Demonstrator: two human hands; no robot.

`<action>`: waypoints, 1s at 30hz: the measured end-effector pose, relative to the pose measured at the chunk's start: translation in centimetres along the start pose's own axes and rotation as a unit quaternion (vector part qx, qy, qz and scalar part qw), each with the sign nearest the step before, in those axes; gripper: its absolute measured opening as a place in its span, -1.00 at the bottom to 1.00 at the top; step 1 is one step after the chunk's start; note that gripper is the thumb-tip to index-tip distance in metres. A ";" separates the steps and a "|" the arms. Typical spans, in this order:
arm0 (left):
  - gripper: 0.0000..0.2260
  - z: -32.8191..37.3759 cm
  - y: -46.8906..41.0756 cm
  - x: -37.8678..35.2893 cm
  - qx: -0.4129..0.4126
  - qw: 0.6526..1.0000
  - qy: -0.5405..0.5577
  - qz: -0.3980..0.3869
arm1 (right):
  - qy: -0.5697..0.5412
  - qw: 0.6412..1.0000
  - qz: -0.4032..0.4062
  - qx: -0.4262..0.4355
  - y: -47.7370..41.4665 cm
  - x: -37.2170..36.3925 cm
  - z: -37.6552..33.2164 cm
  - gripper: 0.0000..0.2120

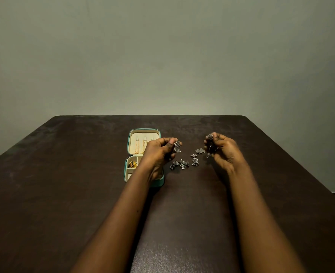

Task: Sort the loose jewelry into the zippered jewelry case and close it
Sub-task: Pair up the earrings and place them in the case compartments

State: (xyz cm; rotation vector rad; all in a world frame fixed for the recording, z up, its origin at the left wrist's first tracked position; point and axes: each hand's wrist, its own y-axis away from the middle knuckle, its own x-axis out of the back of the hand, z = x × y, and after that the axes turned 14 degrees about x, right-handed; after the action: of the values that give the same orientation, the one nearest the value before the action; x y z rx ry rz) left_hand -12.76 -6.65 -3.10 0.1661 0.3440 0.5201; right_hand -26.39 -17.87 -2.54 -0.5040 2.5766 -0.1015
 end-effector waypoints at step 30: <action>-0.82 0.1 -0.2 -0.1 0.020 0.998 0.059 -0.030 | 0.515 0.851 0.023 0.100 -2.1 1.7 4.0 -0.88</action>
State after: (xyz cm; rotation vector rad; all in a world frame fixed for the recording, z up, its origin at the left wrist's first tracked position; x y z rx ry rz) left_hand -12.71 -6.91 -3.04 0.1637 0.4737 0.4639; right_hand -25.08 -20.35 -6.50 -0.3466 3.5431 -0.8150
